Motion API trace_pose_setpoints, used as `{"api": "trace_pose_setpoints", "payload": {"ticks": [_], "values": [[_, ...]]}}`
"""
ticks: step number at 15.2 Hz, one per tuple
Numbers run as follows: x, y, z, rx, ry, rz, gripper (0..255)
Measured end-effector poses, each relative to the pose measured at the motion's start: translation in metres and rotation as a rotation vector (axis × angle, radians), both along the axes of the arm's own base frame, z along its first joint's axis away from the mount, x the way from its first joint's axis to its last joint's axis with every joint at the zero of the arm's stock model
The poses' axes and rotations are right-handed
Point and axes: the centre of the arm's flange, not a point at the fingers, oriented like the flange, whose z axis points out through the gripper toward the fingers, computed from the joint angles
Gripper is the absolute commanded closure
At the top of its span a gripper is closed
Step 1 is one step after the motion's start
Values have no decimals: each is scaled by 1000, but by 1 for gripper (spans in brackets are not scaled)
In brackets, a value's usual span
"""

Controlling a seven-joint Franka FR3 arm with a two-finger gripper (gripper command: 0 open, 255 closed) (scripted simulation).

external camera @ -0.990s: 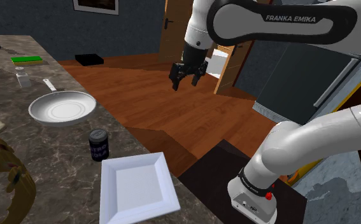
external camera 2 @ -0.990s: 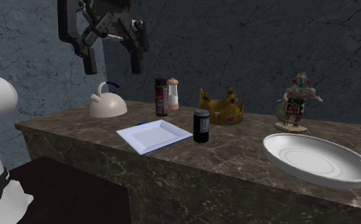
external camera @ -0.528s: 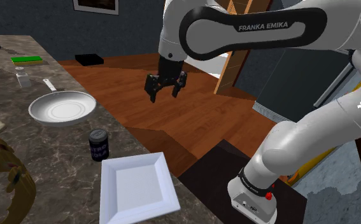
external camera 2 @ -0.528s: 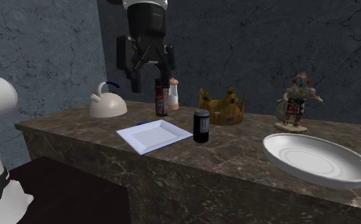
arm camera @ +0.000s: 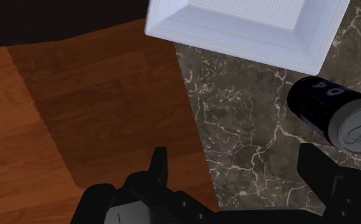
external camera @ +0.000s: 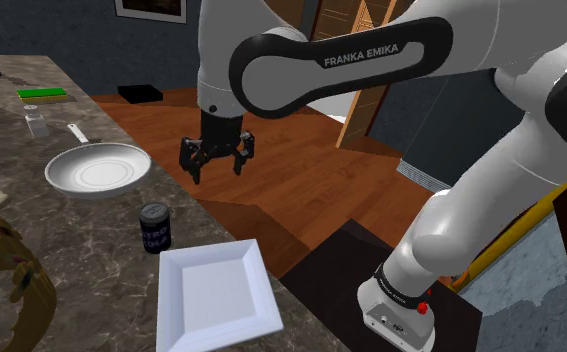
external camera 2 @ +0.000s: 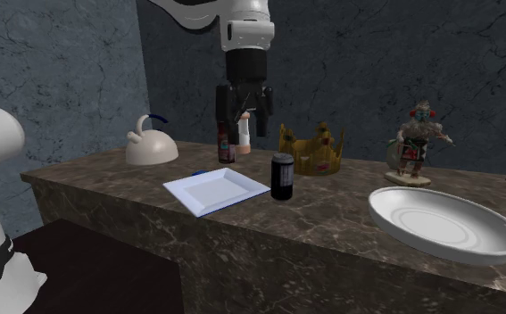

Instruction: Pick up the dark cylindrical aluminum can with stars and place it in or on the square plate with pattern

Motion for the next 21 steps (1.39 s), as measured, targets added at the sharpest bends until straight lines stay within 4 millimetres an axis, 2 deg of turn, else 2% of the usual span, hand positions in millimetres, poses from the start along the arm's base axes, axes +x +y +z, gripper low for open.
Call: {"api": "trace_pose_setpoints", "payload": {"ticks": [10, 12, 17, 21], "values": [[37, 111, -49, 33, 37, -38, 0], [39, 120, -59, 35, 40, -41, 0], [39, 121, -86, 35, 41, -43, 0], [39, 122, -94, 35, 41, -43, 0]]}}
